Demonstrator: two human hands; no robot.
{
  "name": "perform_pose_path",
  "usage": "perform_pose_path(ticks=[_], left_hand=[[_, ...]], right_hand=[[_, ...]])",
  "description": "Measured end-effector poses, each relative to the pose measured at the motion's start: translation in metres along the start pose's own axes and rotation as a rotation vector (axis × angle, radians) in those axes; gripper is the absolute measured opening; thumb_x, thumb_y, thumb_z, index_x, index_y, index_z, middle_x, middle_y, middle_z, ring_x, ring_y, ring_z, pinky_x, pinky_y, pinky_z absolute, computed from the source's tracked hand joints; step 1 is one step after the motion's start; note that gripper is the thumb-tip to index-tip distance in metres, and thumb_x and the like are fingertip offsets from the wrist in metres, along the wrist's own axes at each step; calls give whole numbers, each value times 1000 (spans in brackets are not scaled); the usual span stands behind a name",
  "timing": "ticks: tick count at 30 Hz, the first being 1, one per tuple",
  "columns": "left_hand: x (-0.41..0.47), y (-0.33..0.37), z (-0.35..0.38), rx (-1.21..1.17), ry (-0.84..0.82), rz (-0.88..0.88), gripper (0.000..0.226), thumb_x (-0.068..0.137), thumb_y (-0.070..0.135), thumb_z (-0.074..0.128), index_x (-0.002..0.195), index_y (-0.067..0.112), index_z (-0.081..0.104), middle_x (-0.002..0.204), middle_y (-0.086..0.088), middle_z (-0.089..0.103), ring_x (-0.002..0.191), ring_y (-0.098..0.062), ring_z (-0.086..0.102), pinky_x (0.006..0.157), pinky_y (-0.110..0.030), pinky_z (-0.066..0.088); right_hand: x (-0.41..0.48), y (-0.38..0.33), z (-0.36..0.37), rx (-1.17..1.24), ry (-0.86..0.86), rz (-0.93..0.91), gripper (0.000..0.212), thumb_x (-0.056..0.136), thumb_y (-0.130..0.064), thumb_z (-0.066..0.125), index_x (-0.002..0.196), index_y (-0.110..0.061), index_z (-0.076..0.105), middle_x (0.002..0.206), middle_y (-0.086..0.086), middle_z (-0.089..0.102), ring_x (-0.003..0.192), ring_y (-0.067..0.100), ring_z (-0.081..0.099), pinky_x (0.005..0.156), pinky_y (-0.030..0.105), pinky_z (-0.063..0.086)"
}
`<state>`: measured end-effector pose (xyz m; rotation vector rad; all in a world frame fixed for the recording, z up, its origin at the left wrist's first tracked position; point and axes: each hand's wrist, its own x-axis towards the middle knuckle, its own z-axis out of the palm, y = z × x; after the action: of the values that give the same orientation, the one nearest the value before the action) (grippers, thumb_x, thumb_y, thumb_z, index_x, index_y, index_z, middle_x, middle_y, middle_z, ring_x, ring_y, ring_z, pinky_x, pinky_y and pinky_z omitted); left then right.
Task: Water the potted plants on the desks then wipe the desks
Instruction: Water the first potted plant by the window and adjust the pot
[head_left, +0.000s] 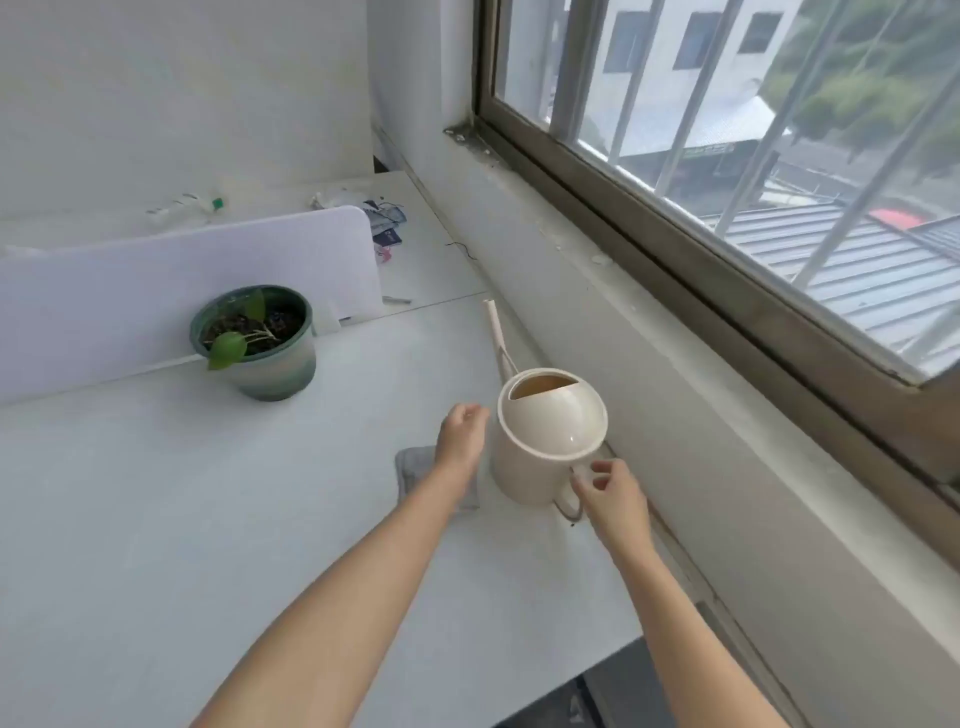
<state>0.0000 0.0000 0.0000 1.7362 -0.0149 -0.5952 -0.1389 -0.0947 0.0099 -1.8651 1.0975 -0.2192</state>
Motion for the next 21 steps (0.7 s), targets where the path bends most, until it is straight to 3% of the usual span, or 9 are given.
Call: perform_pose_path(ticks=[3,5,10,12,14,16,18,21], left_hand=[[27,13,16,-15,20,-29,33,92,18,43,119,1,50,117,-17,55,110,-31,52,89,-35,41],[44,19,24,-35,19,-50,43,92,19,43,131,0,43,135,-17,48,125,-31,45,100,-34,36],[74,23,38,-90,-23,-110,57,92,25,45,141,1,29,148,-17,33,133,-32,37,107,-38,31],[84,21,41,-109,-42,-150,55,92,27,46,138,2,33,139,-18,43,124,-32,47,102,-39,37],[89,19,44,-152,-53,-164,32,92,25,47,117,5,45,105,-14,56,88,-21,57,81,-34,44],[92,19,47,-194,-44,-179,14,91,23,48,94,10,48,78,-5,49,67,-17,48,68,-31,41],[95,16,49,-225,-24,-178,12,89,22,49,80,13,48,76,-4,50,68,-20,49,73,-33,41],[95,15,47,-257,8,-165,14,89,20,50,77,14,49,75,-6,53,67,-21,50,71,-33,42]], right_hand=[[17,3,-4,-31,-88,-45,15,82,-15,59,84,-1,56,78,6,53,70,18,45,52,25,30],[26,7,-5,-46,-159,-57,16,79,-10,58,68,-6,47,67,3,45,65,17,39,53,28,27],[37,11,-20,6,-290,-71,11,82,-16,62,73,-16,56,77,-6,60,78,11,56,65,18,39],[41,12,-24,15,-316,-66,14,82,-17,62,69,-20,55,75,-10,60,76,8,57,68,22,41],[46,13,-29,23,-329,-69,13,81,-16,62,69,-15,57,71,-10,61,69,0,58,70,23,43],[48,15,-31,30,-341,-71,11,81,-16,62,72,-11,59,68,-10,61,61,-8,57,64,15,43],[49,18,-31,60,-343,-56,11,81,-15,62,73,-9,59,66,-8,61,56,-7,56,57,9,41],[49,21,-28,113,-333,-25,13,81,-12,62,70,-8,57,54,-9,55,43,-2,46,46,8,34]])
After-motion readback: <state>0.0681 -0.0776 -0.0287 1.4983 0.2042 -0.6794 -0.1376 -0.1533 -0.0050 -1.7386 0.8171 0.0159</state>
